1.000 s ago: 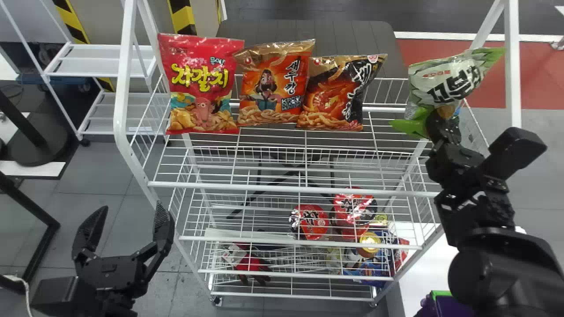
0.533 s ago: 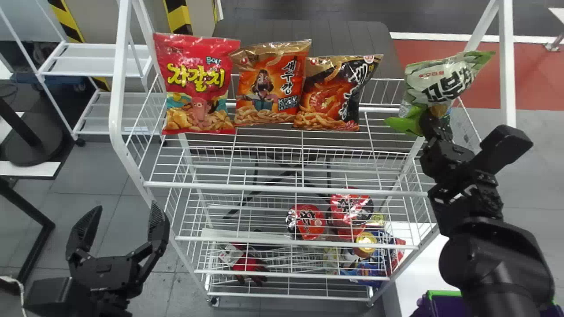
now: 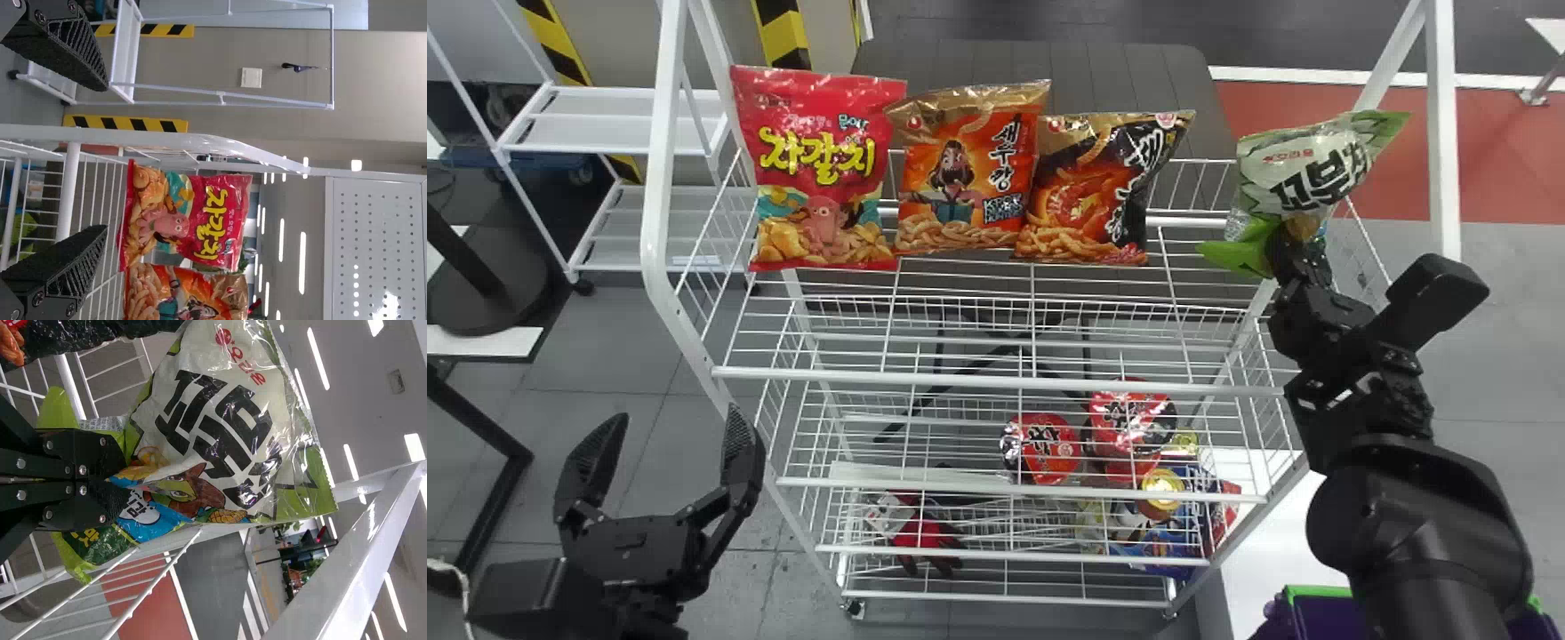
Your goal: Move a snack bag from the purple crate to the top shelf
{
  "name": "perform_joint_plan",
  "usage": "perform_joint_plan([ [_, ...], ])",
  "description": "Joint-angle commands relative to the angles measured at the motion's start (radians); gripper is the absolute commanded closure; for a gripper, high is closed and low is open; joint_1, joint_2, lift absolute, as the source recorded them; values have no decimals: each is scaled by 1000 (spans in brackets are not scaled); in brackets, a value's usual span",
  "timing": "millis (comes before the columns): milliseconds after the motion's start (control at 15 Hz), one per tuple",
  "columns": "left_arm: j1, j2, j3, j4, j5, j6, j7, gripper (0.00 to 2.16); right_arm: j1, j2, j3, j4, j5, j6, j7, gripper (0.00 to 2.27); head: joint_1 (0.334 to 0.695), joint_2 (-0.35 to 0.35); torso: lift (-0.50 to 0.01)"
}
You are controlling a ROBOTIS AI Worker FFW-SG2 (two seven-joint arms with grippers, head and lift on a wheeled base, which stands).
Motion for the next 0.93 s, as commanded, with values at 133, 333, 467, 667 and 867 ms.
perform_joint_plan([
  [133, 0, 3, 0, -3, 0, -2, 0, 63, -6, 1, -3, 8, 3, 4, 0, 161, 695, -21, 2],
  [333, 0, 3, 0, -3, 2, 1, 0, 63, -6, 1, -5, 11, 1, 4, 12, 100, 695, -21, 2],
  [467, 0, 3, 0, -2, 2, -2, 0, 63, -1, 1, -5, 6, 1, 4, 15, 80, 695, -19, 2],
  [667, 2, 2, 3, -2, 2, -2, 2, 63, 29, 1, 9, -32, 1, 1, 17, 76, 695, -16, 2],
  [867, 3, 2, 4, -3, 2, -2, 2, 63, 103, 1, 44, -150, 4, 4, 11, 76, 695, -9, 2],
])
